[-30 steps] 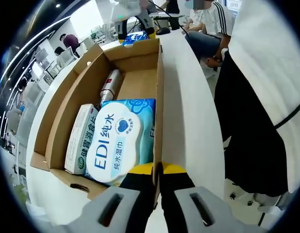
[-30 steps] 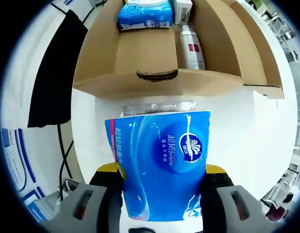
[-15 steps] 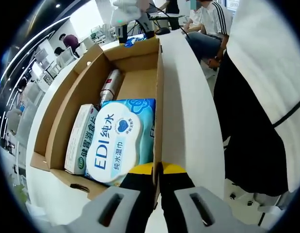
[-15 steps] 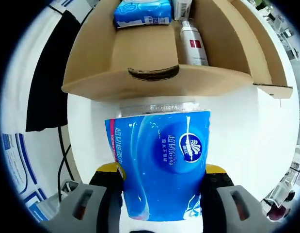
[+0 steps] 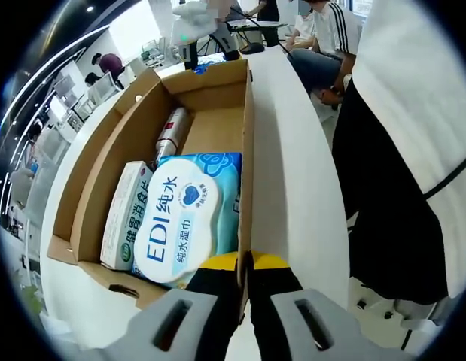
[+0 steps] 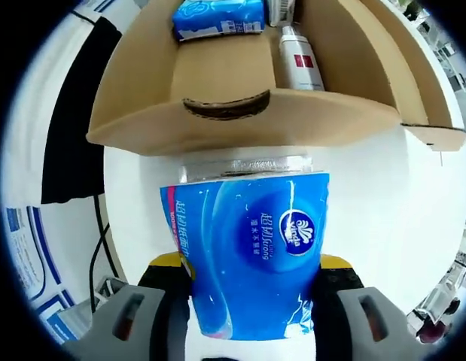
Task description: Operate the shoe box by opening the lid, removing the specified soft item, and placing it in the target area until the item is outside and the box remains undamaged.
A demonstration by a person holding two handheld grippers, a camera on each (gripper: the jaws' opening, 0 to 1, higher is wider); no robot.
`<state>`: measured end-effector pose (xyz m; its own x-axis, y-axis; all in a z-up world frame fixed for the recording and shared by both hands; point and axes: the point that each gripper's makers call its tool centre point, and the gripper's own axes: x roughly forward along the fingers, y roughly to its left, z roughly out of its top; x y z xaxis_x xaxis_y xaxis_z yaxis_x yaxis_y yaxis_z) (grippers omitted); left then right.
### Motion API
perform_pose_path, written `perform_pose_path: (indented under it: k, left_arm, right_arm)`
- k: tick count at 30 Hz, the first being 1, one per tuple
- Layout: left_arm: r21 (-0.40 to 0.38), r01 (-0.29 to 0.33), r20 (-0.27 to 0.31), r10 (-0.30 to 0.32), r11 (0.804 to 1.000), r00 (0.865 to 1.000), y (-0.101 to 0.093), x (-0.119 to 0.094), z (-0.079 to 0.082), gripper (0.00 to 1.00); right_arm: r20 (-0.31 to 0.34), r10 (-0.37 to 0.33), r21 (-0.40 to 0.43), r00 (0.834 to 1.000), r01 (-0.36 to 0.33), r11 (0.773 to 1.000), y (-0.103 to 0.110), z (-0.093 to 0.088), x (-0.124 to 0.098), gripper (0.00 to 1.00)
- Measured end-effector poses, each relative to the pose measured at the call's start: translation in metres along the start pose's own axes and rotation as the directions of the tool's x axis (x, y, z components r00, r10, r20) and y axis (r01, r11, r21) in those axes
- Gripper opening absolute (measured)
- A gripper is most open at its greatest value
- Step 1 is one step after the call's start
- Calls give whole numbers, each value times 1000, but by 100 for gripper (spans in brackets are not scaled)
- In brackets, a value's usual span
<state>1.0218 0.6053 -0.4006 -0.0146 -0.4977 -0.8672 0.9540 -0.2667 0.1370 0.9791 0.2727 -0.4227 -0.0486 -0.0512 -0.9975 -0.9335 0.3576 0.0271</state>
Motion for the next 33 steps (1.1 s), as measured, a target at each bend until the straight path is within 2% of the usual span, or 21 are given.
perform_pose_path:
  k: [3,7,9,12,18,20,22,23,26,33]
  left_arm:
    - [-3,2,-2,-2,1000,1000,0,0,0,3]
    - [-3,0,-2,0,1000,1000,0,-1,2,3]
    - [-3,0,-2,0,1000,1000,0,-1,2,3]
    - [-3,1,-3,-1,1000,1000,0,-1,2,3]
    - [-1,2,-2,-2,1000,1000,0,-1,2,3]
    - [2,1,-1,-1,1000,1000,0,-1,2,3]
    - [4,3,0,-3,1000,1000,-1,-1,2,3]
    - [5,6,0,-6,1000,1000,-1,-1,2,3]
    - [8,13,0,-13,1000,1000,-1,-1,3,2]
    - [10,22,-3,-22,1000,1000,-2,-1,3,2]
  right_arm:
    - [-1,31,38,1000,-31,999,5,-2,0,64]
    - [6,28,46,1000,-28,999,2,-3,1,64]
    - [-6,43,82,999,-43,996,2,-5,4,65]
    - [-8,44,76,999,-43,996,4,-6,3,68]
    - [41,-7,83,999,4,997,4,-4,2,73]
    - [94,-77,57,993,72,996,-3,5,-5,78]
    - [103,-69,88,992,60,994,4,3,-17,80]
    - [141,-83,105,986,69,992,0,7,-16,82]
    - [150,-106,144,983,84,986,-2,9,-23,85]
    - [164,-140,169,976,112,979,3,9,-38,81]
